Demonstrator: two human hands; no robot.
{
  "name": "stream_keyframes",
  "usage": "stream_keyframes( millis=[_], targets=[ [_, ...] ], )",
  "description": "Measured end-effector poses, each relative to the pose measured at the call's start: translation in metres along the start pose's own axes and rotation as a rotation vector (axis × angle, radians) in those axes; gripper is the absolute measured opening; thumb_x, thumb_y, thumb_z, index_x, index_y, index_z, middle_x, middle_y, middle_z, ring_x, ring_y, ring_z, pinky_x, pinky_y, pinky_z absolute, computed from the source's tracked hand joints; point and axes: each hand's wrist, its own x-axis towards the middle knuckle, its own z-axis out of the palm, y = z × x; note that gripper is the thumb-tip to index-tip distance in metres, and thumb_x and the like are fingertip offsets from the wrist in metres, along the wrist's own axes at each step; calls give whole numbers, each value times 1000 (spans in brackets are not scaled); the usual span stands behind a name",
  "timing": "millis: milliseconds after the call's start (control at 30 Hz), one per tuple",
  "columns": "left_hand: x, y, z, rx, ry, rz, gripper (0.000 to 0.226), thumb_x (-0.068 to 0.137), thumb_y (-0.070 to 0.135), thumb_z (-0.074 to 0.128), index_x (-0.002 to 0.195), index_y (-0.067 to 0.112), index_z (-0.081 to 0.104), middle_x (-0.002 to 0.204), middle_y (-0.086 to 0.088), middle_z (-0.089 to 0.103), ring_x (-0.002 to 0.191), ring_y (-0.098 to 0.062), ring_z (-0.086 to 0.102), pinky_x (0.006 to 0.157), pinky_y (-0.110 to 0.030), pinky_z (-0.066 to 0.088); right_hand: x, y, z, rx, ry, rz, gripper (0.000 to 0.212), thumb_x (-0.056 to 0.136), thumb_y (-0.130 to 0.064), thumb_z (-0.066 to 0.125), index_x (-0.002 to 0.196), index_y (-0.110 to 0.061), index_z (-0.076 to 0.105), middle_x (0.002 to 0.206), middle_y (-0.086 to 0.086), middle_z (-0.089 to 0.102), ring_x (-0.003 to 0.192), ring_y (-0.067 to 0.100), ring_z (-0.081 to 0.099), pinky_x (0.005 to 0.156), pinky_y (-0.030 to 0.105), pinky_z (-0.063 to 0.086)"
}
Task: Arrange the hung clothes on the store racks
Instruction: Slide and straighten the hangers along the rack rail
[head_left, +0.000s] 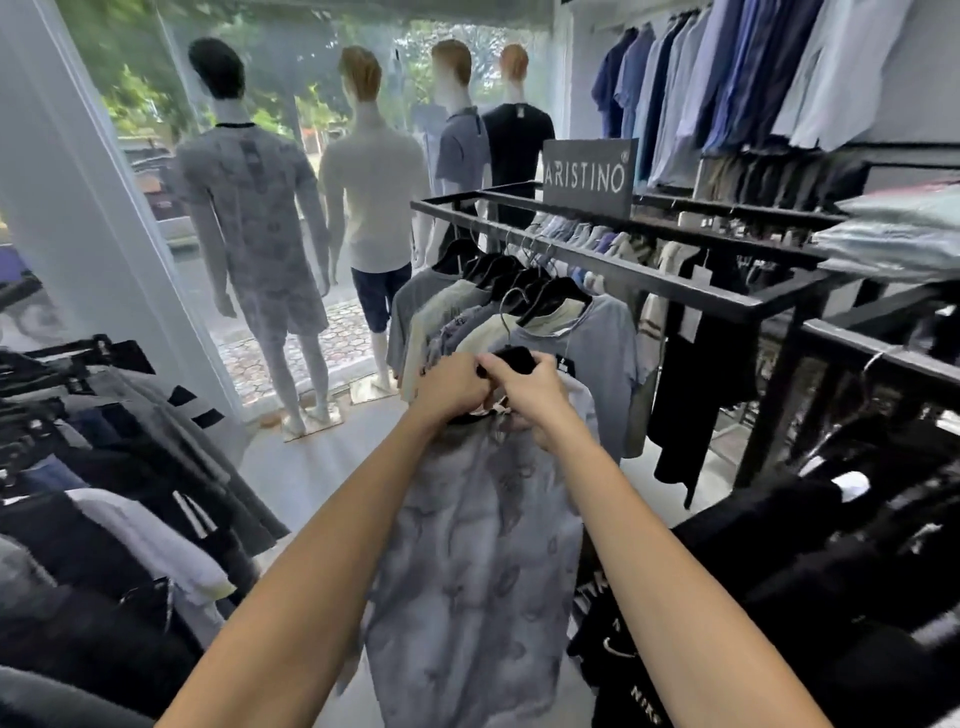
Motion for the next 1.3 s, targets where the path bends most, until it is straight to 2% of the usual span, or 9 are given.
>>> stream_keyframes(
  millis=[167,200,267,367,667,867,1033,1200,1300],
  targets=[
    [70,23,14,10,13,41,11,75,10,59,66,16,57,71,-1,64,83,-28,64,71,-36,52,63,-12,-12,90,132,6,82,70,-53,83,135,-23,43,118,5,61,96,25,67,55,43,61],
    [86,27,18,-18,11,67,5,75,11,59,75,15,60,78,-3,67,86,-27,64,74,-36,53,78,-15,-16,91,157,4,81,73,-52,81,137,-22,43,122,5,59,101,24,64,58,39,60],
    [115,34,27,-80,8,103,16,75,15,58,90,14,63,89,-5,70,90,-27,65,80,-41,54,111,-22,-23,65,193,-8,85,77,-53,78,144,-20,38,133,7,53,116,26,56,82,40,57],
    [157,44,40,-148,40,87,12,81,11,56,91,12,61,91,-8,70,95,-30,65,80,-39,52,157,-29,-34,40,197,-28,94,78,-55,76,152,-20,29,145,10,46,130,30,48,104,45,47],
    [239,64,82,-160,85,10,24,86,8,52,108,9,62,110,-16,69,106,-35,61,84,-39,48,245,-24,-59,-118,207,-31,87,93,-50,63,155,-7,20,149,22,43,136,36,42,105,38,42],
    [256,50,103,-145,46,-11,18,92,12,49,104,8,61,111,-18,67,107,-35,60,78,-36,42,257,-11,-61,-254,168,19,91,97,-52,54,157,-2,6,153,23,38,140,37,37,107,38,36],
    [257,44,103,-142,58,-9,21,94,20,50,98,6,66,105,-20,70,103,-35,62,75,-36,41,259,-14,-57,-427,200,6,82,97,-54,50,145,9,29,142,24,50,131,38,48,100,41,42],
    [229,25,79,-124,92,-22,21,86,26,66,100,13,74,96,-7,74,95,-22,66,76,-27,43,239,-27,-48,-668,197,20,81,95,-39,58,148,8,20,150,23,41,137,37,42,105,43,40],
    [196,-6,52,-105,127,-49,25,86,31,69,103,13,73,98,-1,72,91,-14,65,76,-25,48,212,-45,-22,-852,109,-93,69,89,-36,65,141,2,43,145,25,47,132,40,47,100,43,43]
  ],
)
